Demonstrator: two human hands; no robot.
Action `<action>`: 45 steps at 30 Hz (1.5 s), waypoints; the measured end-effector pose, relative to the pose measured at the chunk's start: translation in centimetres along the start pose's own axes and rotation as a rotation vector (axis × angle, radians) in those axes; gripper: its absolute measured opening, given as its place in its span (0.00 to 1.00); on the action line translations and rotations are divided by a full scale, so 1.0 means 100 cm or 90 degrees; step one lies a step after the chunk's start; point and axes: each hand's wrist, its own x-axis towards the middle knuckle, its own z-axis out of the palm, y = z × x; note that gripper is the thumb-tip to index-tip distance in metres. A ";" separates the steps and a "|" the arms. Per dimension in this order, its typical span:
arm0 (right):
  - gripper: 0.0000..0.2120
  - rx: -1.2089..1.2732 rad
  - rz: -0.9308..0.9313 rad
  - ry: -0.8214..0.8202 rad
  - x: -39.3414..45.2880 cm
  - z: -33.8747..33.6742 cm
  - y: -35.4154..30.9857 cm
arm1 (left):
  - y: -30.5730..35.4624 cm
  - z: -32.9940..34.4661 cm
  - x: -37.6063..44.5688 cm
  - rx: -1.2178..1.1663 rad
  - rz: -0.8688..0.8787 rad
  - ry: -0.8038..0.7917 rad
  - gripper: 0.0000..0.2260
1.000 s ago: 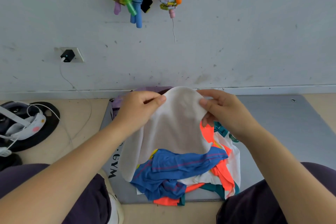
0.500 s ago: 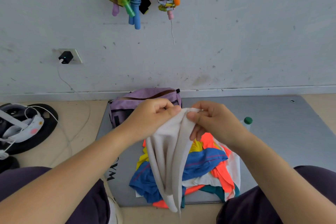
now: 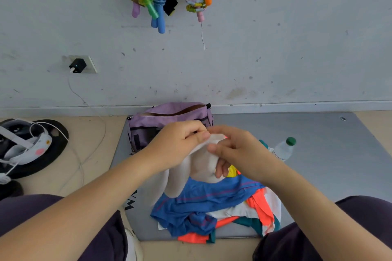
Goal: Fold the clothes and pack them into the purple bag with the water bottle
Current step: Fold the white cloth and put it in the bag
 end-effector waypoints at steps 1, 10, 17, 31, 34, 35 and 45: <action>0.08 0.005 0.003 0.011 0.001 0.001 0.001 | 0.001 0.001 -0.001 -0.008 0.006 -0.009 0.09; 0.05 0.038 0.001 0.287 0.011 -0.025 0.008 | -0.007 -0.025 0.001 -0.006 -0.065 0.017 0.11; 0.05 0.029 -0.014 0.214 0.003 -0.025 -0.002 | -0.009 -0.021 -0.001 0.047 -0.048 0.022 0.10; 0.05 0.142 0.004 0.256 0.009 -0.022 0.004 | -0.007 -0.026 0.000 -0.019 -0.059 0.034 0.10; 0.04 0.135 0.005 0.299 0.009 -0.036 0.006 | -0.013 -0.027 0.000 0.014 -0.076 0.016 0.10; 0.03 0.115 0.009 0.281 0.008 -0.036 0.006 | -0.013 -0.025 -0.001 0.018 -0.079 0.008 0.09; 0.01 0.074 -0.004 0.034 0.000 -0.004 -0.001 | 0.000 -0.005 -0.006 -0.058 -0.026 -0.046 0.08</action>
